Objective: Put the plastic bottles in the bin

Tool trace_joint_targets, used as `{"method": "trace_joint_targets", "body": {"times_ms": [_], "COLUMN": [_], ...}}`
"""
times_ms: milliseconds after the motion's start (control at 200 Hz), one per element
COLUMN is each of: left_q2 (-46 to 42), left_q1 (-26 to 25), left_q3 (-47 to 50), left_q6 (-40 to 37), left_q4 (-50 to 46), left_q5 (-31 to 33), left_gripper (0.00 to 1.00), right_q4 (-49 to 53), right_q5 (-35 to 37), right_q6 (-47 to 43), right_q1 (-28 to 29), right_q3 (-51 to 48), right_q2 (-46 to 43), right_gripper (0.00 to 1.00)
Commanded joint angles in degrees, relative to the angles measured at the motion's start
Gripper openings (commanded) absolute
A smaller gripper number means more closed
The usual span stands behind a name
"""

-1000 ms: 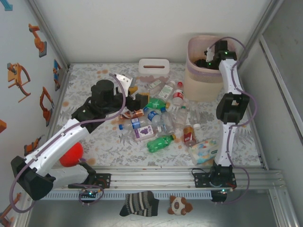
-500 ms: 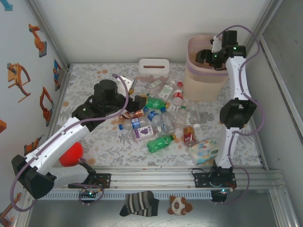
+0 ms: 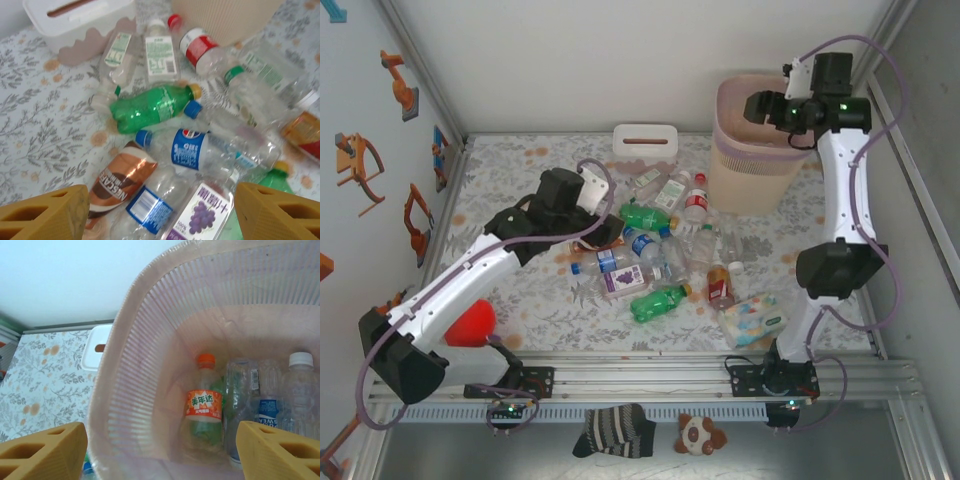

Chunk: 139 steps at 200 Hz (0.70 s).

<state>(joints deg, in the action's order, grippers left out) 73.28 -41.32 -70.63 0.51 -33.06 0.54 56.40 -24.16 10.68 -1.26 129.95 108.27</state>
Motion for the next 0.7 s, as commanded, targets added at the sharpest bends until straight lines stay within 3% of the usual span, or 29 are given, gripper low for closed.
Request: {"method": "trace_joint_targets", "body": {"times_ms": [0, 300, 691], "left_q2": [1.74, 8.65, 20.15], "left_q1": [-0.03, 0.28, 6.17], "left_q3": [-2.01, -3.58, -6.01], "left_q6": [-4.33, -8.98, -16.27], "left_q4": [-6.94, -14.30, -14.84], "left_q5": [1.29, 2.17, -0.51], "left_gripper": [0.75, 0.69, 0.65], "right_q4": [-2.33, -5.42, -5.82], "right_q5": [0.05, -0.38, 0.95], "right_q6": [0.93, 1.67, 0.50], "right_q1": [0.03, 0.11, 0.11], "right_q3": [-3.28, -14.48, -23.26], "right_q2": [-4.78, -14.36, -21.27], "right_gripper": [0.77, 0.77, 0.77]}}
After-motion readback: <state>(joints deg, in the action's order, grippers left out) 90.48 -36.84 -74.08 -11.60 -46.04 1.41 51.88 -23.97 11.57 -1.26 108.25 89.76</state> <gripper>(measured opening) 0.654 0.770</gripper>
